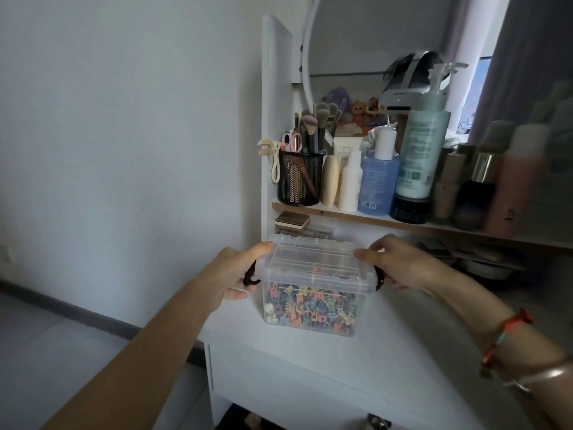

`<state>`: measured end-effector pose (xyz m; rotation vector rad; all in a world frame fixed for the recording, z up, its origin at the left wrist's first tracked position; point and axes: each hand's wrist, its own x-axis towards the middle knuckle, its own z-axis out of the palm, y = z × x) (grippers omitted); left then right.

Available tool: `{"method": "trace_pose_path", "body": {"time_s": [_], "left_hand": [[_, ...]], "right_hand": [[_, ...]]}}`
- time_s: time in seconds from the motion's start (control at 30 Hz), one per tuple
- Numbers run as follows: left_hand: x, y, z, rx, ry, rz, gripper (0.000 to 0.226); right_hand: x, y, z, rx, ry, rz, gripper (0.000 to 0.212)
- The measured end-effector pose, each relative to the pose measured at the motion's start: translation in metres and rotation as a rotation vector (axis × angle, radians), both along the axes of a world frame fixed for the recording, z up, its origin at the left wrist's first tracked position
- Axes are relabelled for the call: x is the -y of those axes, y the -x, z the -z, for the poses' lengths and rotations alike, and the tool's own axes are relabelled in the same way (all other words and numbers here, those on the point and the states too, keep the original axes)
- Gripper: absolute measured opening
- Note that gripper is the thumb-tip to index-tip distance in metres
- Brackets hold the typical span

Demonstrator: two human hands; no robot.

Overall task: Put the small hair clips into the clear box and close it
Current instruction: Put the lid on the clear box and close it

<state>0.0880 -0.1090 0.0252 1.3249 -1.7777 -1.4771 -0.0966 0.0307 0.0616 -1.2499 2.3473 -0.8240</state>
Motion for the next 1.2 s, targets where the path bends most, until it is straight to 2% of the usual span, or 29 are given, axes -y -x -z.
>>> {"method": "trace_pose_path", "body": {"time_s": [0.13, 0.3, 0.53, 0.67, 0.73, 0.9, 1.2], "left_hand": [[0.001, 0.001, -0.004, -0.022, 0.049, -0.042, 0.038], [0.004, 0.004, -0.006, -0.057, 0.232, -0.068, 0.046], [0.006, 0.004, -0.022, 0.273, 0.597, -0.04, 0.044], [0.016, 0.009, -0.028, 0.378, 0.733, -0.044, 0.026], [0.026, 0.012, -0.028, 0.408, 0.781, -0.063, 0.025], [0.06, 0.011, -0.025, 0.345, 0.727, -0.089, 0.026], [0.099, 0.014, -0.014, 0.025, 0.512, -0.182, 0.026]], "right_hand": [[0.001, -0.004, 0.0, -0.047, 0.027, 0.029, 0.041], [0.003, -0.006, -0.001, -0.097, 0.037, 0.023, 0.04], [0.013, -0.01, 0.0, -0.218, 0.067, 0.031, 0.036], [0.026, -0.011, 0.001, -0.213, 0.068, 0.025, 0.037], [0.037, -0.011, 0.002, -0.206, 0.084, 0.024, 0.035], [0.066, -0.018, 0.005, -0.184, 0.152, 0.001, 0.03], [0.107, -0.016, 0.01, -0.108, 0.197, 0.019, 0.034]]}}
